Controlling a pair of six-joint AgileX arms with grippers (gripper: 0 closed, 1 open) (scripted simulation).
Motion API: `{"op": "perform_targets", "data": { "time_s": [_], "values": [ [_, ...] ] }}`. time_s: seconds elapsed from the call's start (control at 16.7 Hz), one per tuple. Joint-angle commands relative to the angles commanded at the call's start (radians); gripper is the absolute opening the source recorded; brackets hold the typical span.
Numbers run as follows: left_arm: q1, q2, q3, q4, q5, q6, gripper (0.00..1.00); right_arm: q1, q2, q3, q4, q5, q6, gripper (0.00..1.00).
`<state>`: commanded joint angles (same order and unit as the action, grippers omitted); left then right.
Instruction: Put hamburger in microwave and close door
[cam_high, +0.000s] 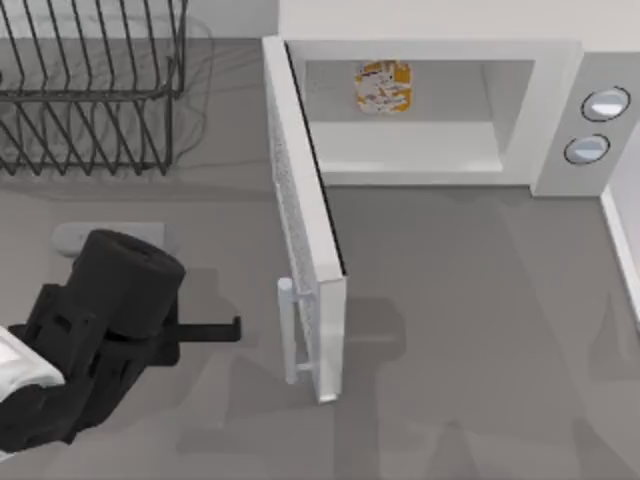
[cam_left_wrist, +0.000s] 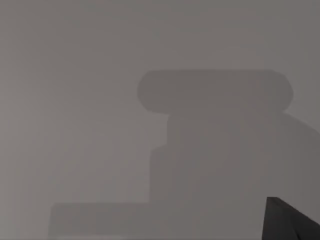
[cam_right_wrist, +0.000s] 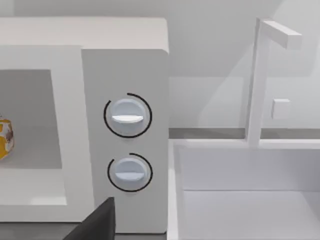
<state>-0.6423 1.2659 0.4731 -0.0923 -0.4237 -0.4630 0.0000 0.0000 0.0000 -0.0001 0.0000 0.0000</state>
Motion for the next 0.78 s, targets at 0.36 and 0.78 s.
{"op": "perform_targets", "data": {
  "time_s": [0.36,0.78],
  "values": [
    [-0.017,0.013,0.017,-0.008,-0.011,-0.015,0.00,0.000,0.000,0.000,0.000,0.000,0.000,1.00],
    [-0.269,0.280,0.251,-0.094,-0.150,-0.245,0.00,0.000,0.000,0.000,0.000,0.000,0.000,1.00]
  ]
}}
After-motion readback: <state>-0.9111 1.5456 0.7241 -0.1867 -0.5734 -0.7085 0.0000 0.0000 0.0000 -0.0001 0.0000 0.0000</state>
